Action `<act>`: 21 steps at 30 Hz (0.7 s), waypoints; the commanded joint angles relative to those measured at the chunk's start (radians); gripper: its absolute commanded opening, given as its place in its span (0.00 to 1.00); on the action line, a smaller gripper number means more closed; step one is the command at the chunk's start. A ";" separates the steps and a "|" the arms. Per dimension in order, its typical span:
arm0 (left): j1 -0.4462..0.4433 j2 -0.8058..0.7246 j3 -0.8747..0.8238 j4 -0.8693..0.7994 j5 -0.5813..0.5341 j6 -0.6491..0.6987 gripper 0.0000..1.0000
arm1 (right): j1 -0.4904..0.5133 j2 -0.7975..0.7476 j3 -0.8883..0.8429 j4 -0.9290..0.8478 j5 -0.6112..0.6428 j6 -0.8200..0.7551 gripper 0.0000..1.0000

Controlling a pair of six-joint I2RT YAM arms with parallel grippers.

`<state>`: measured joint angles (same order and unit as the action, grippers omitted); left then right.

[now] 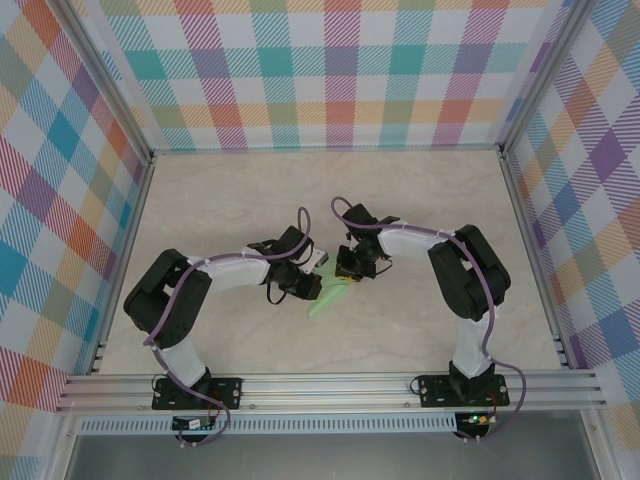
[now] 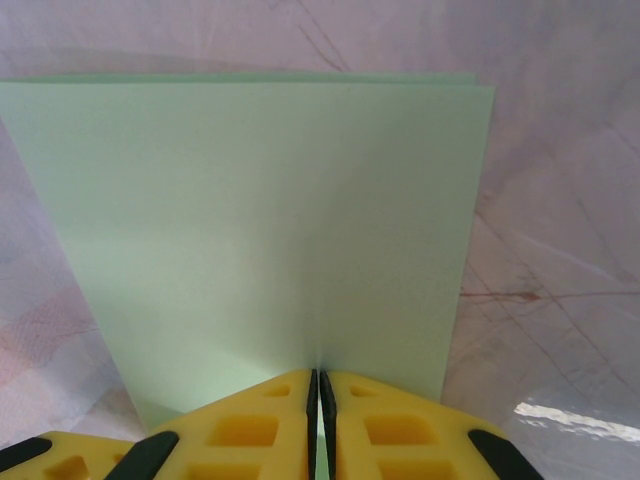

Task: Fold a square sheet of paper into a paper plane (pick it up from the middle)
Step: Third fold the triangle at the center of the table.

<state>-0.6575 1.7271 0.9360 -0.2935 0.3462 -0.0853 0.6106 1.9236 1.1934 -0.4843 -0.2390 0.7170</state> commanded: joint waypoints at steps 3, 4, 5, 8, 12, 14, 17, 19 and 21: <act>0.013 0.008 0.022 -0.008 -0.027 0.006 0.05 | 0.008 0.045 0.001 -0.075 0.041 -0.001 0.14; 0.013 0.004 0.019 -0.003 -0.029 0.005 0.05 | 0.008 0.045 0.001 -0.076 0.041 -0.002 0.14; 0.013 0.002 0.017 0.001 -0.026 0.005 0.05 | 0.008 0.045 0.000 -0.076 0.043 -0.002 0.14; 0.014 0.011 0.024 -0.013 -0.031 0.009 0.05 | 0.008 0.045 0.000 -0.078 0.044 -0.002 0.14; 0.015 0.009 0.009 0.007 -0.024 0.007 0.05 | 0.009 0.048 0.000 -0.077 0.044 -0.001 0.14; 0.015 0.019 0.016 0.007 -0.020 0.010 0.06 | 0.009 0.049 0.000 -0.076 0.043 -0.001 0.14; 0.015 0.024 0.009 0.033 -0.022 0.010 0.05 | 0.011 0.051 0.000 -0.075 0.042 -0.001 0.14; 0.015 0.028 0.008 0.043 -0.015 0.010 0.05 | 0.011 0.050 -0.001 -0.076 0.043 0.001 0.14; 0.015 0.040 0.012 0.035 -0.020 0.011 0.05 | 0.010 0.051 -0.003 -0.076 0.043 0.002 0.14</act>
<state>-0.6556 1.7424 0.9360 -0.2790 0.3241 -0.0853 0.6155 1.9293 1.2003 -0.4919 -0.2394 0.7174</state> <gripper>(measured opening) 0.059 0.142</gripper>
